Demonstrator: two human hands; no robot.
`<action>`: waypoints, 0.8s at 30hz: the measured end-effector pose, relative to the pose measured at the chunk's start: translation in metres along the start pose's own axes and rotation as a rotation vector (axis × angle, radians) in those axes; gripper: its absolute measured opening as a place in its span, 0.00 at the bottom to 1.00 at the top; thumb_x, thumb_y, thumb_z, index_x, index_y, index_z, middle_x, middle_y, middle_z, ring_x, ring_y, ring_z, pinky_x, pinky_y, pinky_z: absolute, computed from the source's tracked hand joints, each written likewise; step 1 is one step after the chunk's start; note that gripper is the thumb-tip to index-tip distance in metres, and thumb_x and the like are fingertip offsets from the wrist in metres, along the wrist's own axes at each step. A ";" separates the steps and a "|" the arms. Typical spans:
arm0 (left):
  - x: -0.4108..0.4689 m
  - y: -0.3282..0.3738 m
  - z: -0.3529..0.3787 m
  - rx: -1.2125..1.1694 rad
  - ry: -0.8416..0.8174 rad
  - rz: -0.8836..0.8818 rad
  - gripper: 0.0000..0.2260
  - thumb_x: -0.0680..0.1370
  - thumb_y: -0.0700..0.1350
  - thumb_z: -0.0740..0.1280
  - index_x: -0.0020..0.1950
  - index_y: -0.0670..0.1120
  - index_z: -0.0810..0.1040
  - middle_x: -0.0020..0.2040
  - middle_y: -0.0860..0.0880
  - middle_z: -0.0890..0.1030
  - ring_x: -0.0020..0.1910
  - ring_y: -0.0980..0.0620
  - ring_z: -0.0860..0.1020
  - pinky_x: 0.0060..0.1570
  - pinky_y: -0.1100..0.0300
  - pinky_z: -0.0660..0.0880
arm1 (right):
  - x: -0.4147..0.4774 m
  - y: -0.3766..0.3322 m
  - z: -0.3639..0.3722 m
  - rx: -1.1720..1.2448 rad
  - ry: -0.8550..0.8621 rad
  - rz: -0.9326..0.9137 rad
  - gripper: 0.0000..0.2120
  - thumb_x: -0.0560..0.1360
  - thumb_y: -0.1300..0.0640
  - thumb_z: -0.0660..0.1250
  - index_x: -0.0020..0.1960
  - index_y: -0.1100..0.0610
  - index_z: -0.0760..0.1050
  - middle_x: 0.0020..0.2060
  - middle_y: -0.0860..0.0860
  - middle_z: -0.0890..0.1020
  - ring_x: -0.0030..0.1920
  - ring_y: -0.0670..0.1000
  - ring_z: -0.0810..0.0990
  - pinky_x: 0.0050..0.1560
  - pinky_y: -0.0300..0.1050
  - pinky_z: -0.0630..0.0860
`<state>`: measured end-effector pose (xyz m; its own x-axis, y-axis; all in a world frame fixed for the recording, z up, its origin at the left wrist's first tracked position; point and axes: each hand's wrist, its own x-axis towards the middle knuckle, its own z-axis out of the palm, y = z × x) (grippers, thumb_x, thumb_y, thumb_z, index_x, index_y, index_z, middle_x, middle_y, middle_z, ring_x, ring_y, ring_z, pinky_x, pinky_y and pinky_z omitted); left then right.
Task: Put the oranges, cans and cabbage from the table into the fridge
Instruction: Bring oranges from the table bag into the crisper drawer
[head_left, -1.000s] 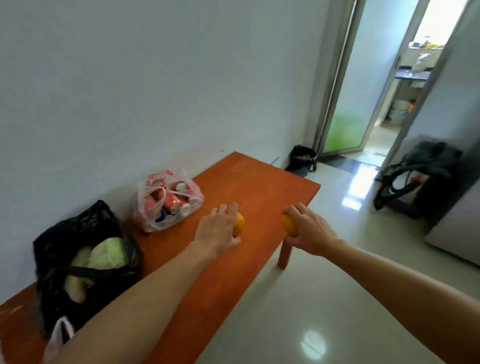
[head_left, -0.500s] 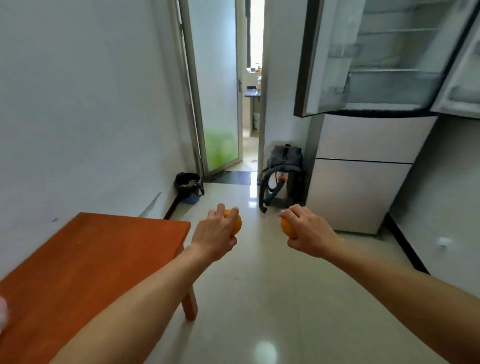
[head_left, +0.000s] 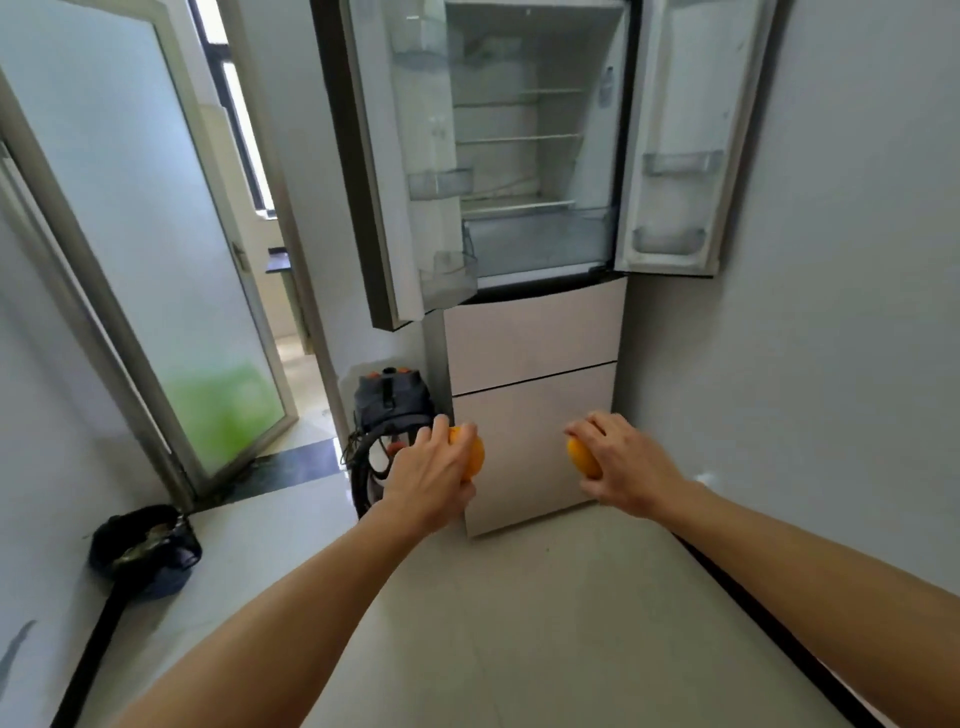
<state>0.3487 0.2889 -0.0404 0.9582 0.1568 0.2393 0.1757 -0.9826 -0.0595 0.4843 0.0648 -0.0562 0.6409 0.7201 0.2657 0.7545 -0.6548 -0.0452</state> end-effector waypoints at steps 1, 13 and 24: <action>0.023 0.006 0.002 0.000 0.001 0.029 0.29 0.76 0.53 0.66 0.73 0.50 0.58 0.65 0.43 0.66 0.58 0.43 0.72 0.45 0.53 0.76 | 0.011 0.016 0.001 -0.009 0.005 0.024 0.31 0.68 0.48 0.72 0.68 0.50 0.66 0.60 0.51 0.71 0.58 0.54 0.73 0.46 0.48 0.76; 0.312 0.045 0.065 -0.043 0.042 0.076 0.31 0.76 0.54 0.65 0.74 0.51 0.55 0.66 0.45 0.65 0.60 0.45 0.70 0.45 0.55 0.73 | 0.200 0.231 0.021 -0.005 0.065 0.098 0.31 0.69 0.47 0.72 0.69 0.47 0.64 0.62 0.49 0.68 0.60 0.52 0.71 0.50 0.45 0.76; 0.530 0.004 0.062 -0.078 0.212 -0.017 0.29 0.73 0.53 0.68 0.71 0.52 0.59 0.60 0.47 0.66 0.56 0.45 0.72 0.40 0.55 0.71 | 0.402 0.334 0.022 0.035 0.171 0.048 0.33 0.69 0.49 0.72 0.70 0.49 0.64 0.63 0.50 0.69 0.58 0.53 0.73 0.47 0.41 0.69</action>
<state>0.8708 0.3737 0.0262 0.8849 0.1574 0.4384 0.1657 -0.9860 0.0195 0.9971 0.1413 0.0140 0.6454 0.6365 0.4222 0.7296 -0.6773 -0.0942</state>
